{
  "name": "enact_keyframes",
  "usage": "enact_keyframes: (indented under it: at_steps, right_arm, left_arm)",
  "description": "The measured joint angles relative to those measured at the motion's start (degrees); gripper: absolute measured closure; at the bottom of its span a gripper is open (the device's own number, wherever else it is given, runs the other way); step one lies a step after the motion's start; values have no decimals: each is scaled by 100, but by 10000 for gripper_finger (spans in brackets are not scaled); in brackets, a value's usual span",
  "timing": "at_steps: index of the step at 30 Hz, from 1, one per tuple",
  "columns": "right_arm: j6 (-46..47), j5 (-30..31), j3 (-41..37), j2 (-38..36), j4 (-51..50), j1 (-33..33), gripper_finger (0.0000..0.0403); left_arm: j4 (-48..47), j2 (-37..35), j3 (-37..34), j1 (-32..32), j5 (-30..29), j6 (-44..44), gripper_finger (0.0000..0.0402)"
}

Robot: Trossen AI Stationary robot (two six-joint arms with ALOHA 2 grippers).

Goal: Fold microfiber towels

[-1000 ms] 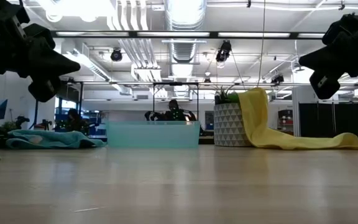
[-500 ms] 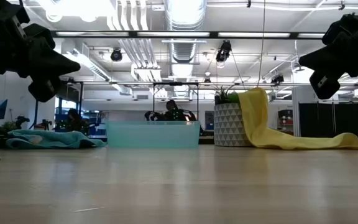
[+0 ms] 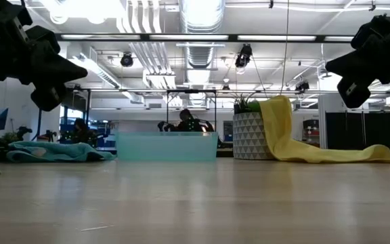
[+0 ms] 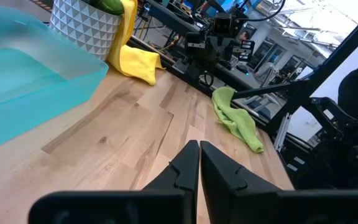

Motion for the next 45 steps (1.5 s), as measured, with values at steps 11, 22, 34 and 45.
enact_keyframes:
  at_steps: [11,22,34,45]
  right_arm:
    - [0,1,2,0,-2,2,394]
    - [1423,15,-4,1,1591,-1,394]
    - [3405,2101,-1,7,2815,0,394]
    - [4491,2016,-1,7,3988,13,394]
  left_arm:
    - [0,0,0,0,0,0,402]
    - [0,-1,0,0,1,1,402]
    - [-2,0,0,0,0,0,402]
    - [2415,0,0,-2,-861,-204,402]
